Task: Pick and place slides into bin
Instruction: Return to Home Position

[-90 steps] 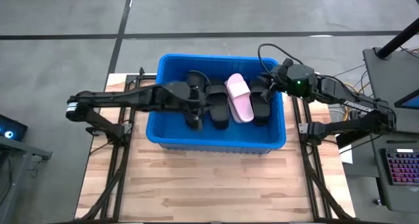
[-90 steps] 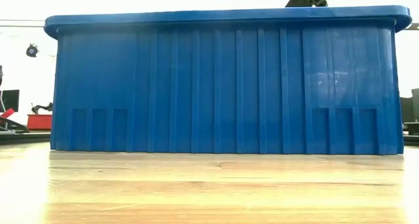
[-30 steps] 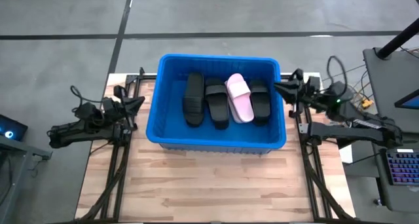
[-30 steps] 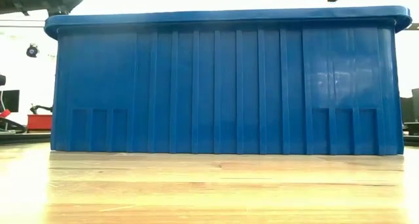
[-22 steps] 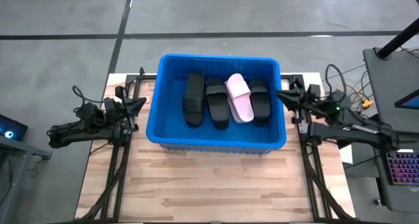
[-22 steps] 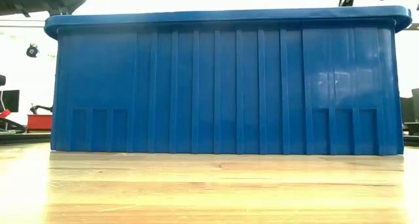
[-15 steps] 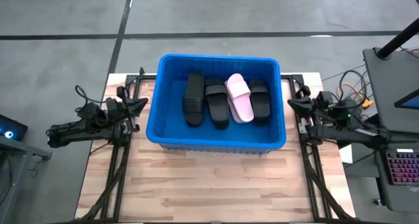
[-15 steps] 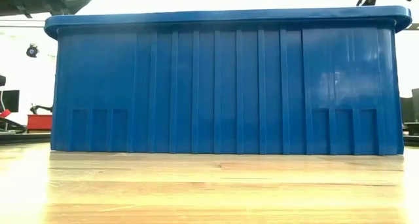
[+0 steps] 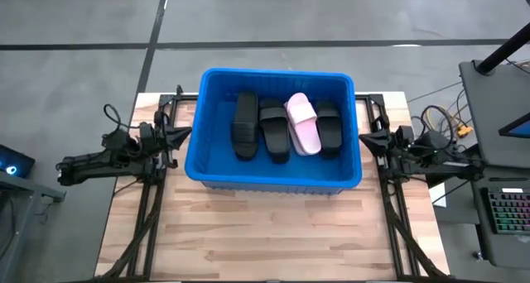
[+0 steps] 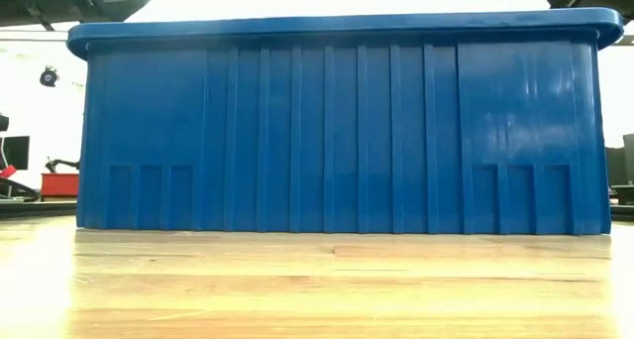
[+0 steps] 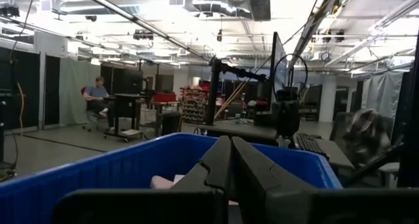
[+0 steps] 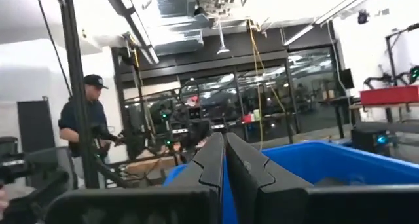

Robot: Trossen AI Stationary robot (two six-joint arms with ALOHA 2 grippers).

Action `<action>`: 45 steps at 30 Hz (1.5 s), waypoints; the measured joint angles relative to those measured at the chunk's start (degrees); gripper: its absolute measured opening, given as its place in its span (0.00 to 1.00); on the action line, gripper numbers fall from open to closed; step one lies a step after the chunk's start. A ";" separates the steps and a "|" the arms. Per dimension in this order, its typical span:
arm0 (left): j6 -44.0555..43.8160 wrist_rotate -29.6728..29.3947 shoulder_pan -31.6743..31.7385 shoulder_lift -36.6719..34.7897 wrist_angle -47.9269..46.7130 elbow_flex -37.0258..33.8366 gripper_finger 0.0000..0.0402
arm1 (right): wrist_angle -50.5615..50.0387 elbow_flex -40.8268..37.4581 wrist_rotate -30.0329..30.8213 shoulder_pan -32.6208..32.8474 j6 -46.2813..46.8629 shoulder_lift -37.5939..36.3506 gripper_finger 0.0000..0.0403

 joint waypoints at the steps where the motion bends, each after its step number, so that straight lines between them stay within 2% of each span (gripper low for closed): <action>1: 0.00 0.10 0.01 0.06 0.05 0.00 0.00 | 0.41 -0.39 -0.13 0.00 -0.42 -0.01 0.02; 5: 0.35 0.16 0.00 0.00 0.11 -0.18 0.00 | 6.15 -3.82 -4.01 0.00 -0.92 0.05 0.02; 7: 0.31 0.18 0.00 -0.09 0.10 -0.38 0.00 | 14.25 -7.10 -5.60 0.00 -4.09 0.08 0.02; 10: 0.26 0.17 0.01 -0.10 0.10 -0.52 0.00 | 27.10 -12.66 -4.01 0.00 -7.97 0.04 0.02; 12: 0.22 0.05 0.00 -0.08 0.13 -0.57 0.00 | 25.62 -13.53 -1.81 0.00 -6.87 0.14 0.02; 17: 0.14 -0.95 -0.01 0.13 0.09 -0.74 0.00 | 24.23 -13.53 -1.61 0.00 -4.22 0.65 0.02; 24: 0.26 -0.67 0.00 2.19 -0.20 -0.85 0.00 | 21.69 -13.53 -1.13 0.00 -6.45 0.56 0.02; 29: 0.11 3.66 0.02 5.48 -1.58 -0.92 0.00 | 14.66 -13.58 -1.13 0.00 -8.31 0.56 0.02; 34: 0.39 8.78 0.00 7.55 -0.96 -0.74 0.00 | 13.80 -13.58 -1.56 0.00 -6.20 0.54 0.02; 39: 4.52 8.94 0.00 4.95 -3.22 -0.95 0.00 | 13.84 -13.58 -1.58 0.00 -3.74 0.54 0.02; 45: 4.50 9.00 0.00 -3.35 -5.97 -3.80 0.00 | 13.65 -13.58 -1.56 0.00 -4.47 0.54 0.02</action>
